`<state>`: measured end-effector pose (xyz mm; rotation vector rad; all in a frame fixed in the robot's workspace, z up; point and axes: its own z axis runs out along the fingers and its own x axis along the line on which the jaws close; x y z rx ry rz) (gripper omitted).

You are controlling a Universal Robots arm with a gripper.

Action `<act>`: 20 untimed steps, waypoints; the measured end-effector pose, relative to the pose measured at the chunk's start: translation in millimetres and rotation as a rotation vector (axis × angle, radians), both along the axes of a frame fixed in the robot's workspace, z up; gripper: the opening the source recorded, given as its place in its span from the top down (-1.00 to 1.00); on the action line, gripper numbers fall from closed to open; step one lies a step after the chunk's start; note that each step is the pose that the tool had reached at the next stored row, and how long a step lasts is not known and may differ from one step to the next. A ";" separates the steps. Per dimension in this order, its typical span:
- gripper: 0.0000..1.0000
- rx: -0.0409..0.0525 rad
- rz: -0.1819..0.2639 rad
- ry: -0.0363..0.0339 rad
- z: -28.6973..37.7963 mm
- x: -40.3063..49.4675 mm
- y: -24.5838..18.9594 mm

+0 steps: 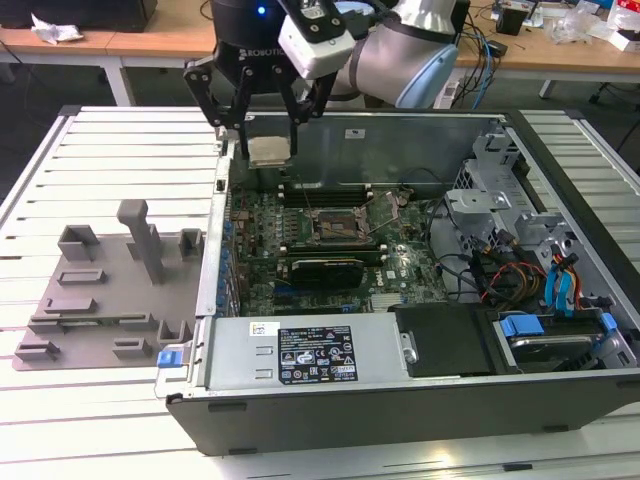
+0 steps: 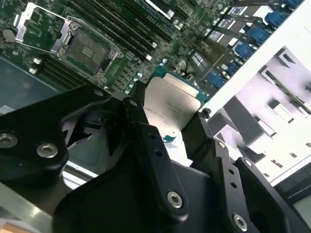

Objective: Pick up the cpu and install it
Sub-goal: 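Pick up the cpu and move it towards the insertion slot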

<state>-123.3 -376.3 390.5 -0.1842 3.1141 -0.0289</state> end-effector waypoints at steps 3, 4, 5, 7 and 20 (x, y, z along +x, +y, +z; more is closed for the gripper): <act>-0.09 0.0000 0.000 0.0000 -0.2 14.1 0.7; -0.09 0.0000 0.000 0.0000 -0.3 19.6 1.0; -0.09 0.0001 0.000 0.0000 -0.4 23.0 1.3; -0.09 0.0000 0.000 0.0003 -1.0 33.5 2.7; -0.09 0.0001 0.000 0.0038 -19.9 71.0 23.1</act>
